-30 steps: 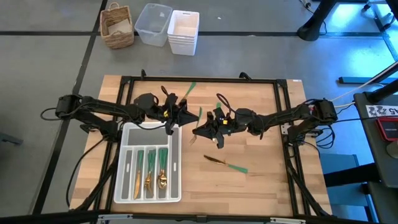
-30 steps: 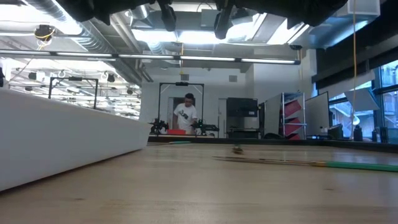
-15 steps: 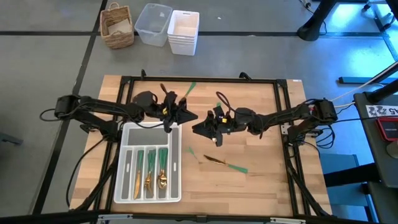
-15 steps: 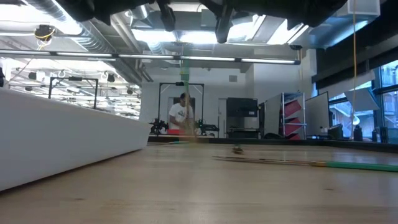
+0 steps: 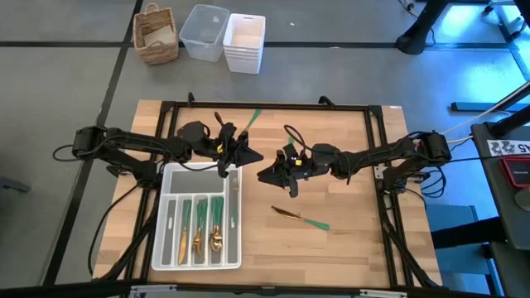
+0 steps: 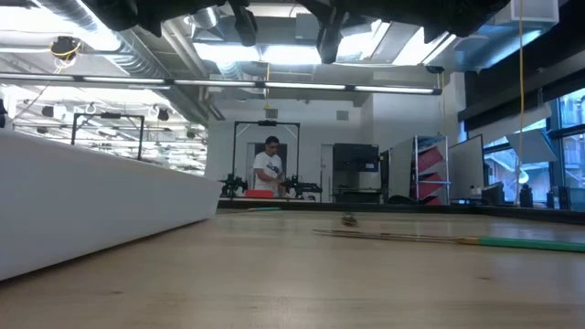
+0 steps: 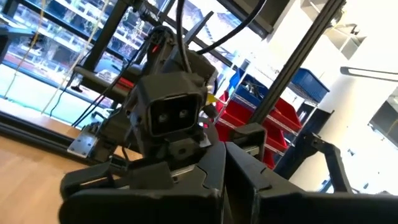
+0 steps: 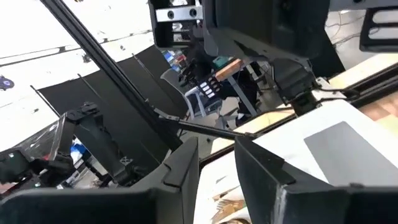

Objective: Sort silverware
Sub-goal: Put the green fork on the silverware tray

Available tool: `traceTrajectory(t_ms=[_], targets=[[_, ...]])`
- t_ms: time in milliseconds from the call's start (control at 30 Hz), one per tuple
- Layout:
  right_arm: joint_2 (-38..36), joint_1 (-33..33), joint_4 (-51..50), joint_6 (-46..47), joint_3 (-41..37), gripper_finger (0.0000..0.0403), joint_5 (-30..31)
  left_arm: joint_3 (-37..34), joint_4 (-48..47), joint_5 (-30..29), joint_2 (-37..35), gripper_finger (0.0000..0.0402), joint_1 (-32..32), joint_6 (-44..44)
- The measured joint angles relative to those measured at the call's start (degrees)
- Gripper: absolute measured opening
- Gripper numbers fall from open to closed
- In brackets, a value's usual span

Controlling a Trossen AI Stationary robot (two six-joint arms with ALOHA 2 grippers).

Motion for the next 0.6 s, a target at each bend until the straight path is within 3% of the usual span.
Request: traceTrajectory(t_ms=[167, 300, 433, 600], targets=[[-0.4, 0.0, -6.4, 0.0, 0.0, 0.0105, 1.7, 0.0, -0.7, 7.3, -0.6, 0.0, 0.7, 0.0], [-0.4, 0.0, -13.3, 0.0, 0.0, 0.0105, 3.5, 0.0, -10.6, 16.6, -2.7, 0.0, 2.1, -1.6], [-0.3, 0.0, -15.5, 0.0, 0.0, 0.0105, 3.8, 0.0, -24.0, 17.7, -4.0, 0.0, 2.3, -3.9], [-1.1, -0.6, -16.9, -0.5, 0.0, 0.0105, 3.4, 0.0, -40.5, 17.7, -4.2, 0.0025, 2.3, 0.0]])
